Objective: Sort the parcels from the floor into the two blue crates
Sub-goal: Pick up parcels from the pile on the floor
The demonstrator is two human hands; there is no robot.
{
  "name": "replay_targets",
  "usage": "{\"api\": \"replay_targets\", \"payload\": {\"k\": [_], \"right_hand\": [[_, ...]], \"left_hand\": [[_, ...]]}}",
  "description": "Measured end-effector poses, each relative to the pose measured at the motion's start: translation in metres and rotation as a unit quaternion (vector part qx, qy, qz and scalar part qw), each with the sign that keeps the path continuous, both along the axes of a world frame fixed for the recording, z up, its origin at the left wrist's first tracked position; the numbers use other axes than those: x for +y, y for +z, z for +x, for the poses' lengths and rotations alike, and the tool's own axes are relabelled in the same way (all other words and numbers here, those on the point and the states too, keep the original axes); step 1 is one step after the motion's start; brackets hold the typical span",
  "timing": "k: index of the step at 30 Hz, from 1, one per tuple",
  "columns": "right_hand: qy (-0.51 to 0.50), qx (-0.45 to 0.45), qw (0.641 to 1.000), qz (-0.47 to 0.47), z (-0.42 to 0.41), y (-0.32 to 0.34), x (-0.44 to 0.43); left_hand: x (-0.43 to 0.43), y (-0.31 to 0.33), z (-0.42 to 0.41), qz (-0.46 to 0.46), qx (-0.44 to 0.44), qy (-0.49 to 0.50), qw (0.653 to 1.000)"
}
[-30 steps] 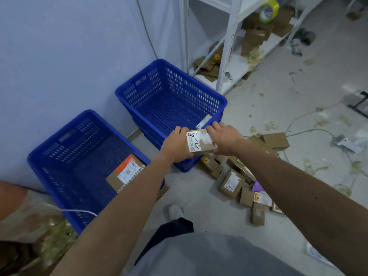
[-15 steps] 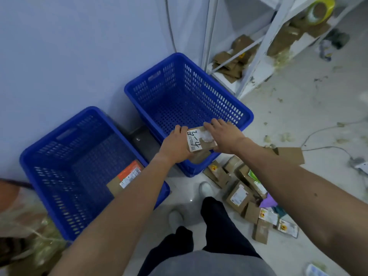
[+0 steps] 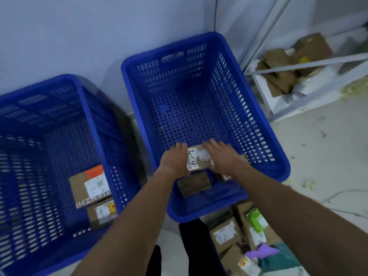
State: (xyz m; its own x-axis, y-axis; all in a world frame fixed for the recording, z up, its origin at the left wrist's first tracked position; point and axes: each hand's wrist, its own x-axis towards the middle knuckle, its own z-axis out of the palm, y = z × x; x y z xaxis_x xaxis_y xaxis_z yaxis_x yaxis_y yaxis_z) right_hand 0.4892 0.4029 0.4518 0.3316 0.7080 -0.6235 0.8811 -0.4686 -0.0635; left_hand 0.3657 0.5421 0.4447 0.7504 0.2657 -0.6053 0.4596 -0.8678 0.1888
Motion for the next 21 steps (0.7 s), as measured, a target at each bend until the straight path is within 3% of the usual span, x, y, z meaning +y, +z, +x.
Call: {"api": "replay_targets", "payload": {"k": [10, 13, 21], "right_hand": [[0.095, 0.020, 0.995, -0.034, 0.017, -0.153, 0.036], [0.110, 0.027, 0.992, -0.060, 0.011, -0.176, 0.033], [0.059, 0.074, 0.993, -0.076, 0.003, -0.195, 0.029]], "left_hand": [[0.003, -0.144, 0.021, 0.077, 0.151, -0.001, 0.986], [-0.011, -0.171, 0.013, 0.119, 0.160, -0.031, 0.979], [-0.024, -0.184, 0.001, 0.119, 0.193, -0.033, 0.973]]}}
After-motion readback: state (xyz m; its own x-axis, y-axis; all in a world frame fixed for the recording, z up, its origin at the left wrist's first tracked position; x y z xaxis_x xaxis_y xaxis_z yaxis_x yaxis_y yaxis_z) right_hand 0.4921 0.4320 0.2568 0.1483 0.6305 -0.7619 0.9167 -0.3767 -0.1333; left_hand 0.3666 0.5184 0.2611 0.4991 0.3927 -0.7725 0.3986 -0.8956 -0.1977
